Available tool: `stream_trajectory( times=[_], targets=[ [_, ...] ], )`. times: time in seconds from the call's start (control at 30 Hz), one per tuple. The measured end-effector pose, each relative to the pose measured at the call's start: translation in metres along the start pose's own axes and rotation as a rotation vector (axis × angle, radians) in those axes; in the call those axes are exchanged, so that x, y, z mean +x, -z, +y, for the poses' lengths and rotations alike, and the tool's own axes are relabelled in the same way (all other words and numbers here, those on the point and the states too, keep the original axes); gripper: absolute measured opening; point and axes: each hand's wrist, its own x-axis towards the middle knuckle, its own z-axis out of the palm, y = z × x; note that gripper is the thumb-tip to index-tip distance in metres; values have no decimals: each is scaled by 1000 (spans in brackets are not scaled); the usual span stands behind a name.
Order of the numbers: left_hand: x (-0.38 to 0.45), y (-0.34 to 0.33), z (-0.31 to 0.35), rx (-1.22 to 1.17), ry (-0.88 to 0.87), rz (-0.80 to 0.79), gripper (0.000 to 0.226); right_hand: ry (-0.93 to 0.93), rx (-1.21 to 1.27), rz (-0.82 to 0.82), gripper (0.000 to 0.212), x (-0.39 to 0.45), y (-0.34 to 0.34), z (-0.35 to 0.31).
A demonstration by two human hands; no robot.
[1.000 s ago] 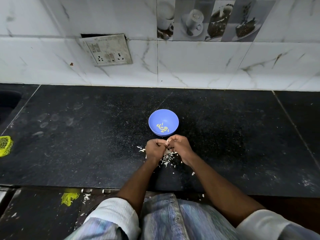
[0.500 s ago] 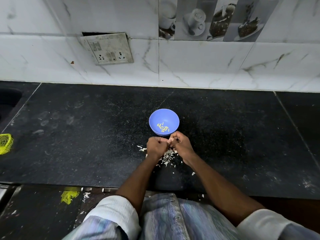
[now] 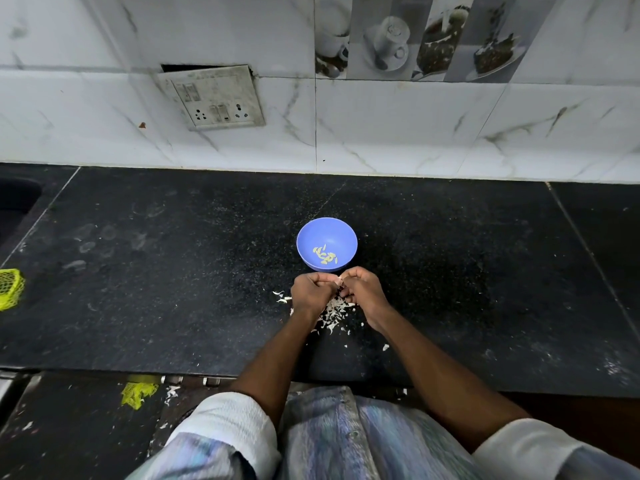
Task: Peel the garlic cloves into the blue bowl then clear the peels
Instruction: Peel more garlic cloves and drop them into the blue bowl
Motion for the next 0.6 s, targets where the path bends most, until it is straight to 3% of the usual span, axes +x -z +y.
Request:
stream_trajectory(
  times=[0.3,0.4,0.53,0.6],
  targets=[
    [-2,6,-4,182,-146,80,11,-18,-93,56,18,2,-1,2],
    [-3,7,-4,259,-183,117,23,29,-228,56,31,2,-1,8],
    [-7,9,-1,301,-189,141,20,47,-259,53,8,-1,1,13],
    [-8,9,0,322,-177,147,16,55,-173,1,15,-2,2,12]
  ],
)
